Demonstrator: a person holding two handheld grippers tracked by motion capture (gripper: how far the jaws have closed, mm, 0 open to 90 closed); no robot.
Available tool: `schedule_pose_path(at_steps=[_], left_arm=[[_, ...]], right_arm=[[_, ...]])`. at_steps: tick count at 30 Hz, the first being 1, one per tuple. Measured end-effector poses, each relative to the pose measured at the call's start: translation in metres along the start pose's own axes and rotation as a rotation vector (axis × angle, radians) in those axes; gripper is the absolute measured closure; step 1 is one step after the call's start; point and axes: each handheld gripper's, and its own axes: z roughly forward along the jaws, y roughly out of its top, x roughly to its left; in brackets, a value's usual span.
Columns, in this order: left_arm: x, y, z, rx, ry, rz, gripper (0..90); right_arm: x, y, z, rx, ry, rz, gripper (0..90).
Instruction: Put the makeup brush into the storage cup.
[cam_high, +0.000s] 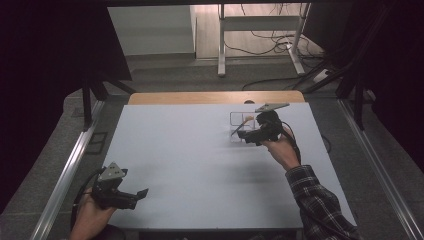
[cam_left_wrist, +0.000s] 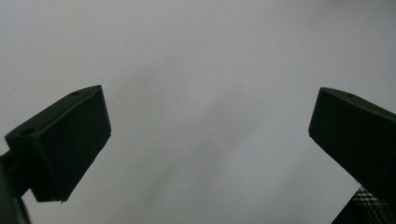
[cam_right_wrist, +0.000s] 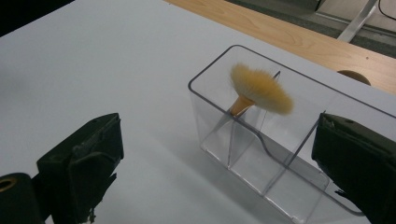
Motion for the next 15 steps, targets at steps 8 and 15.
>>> schedule_pose_path(at_steps=[8, 15], left_arm=[[0.0009, -0.0001, -0.0004, -0.007, -0.001, -0.007, 0.0], [-0.0002, 0.0005, -0.0005, -0.002, 0.007, -0.001, 0.0]], right_arm=[[0.0034, -0.0051, -0.0051, 0.01, 0.005, -0.003, 2.0], [0.0061, -0.0105, -0.0105, 0.016, 0.01, -0.007, 1.9]])
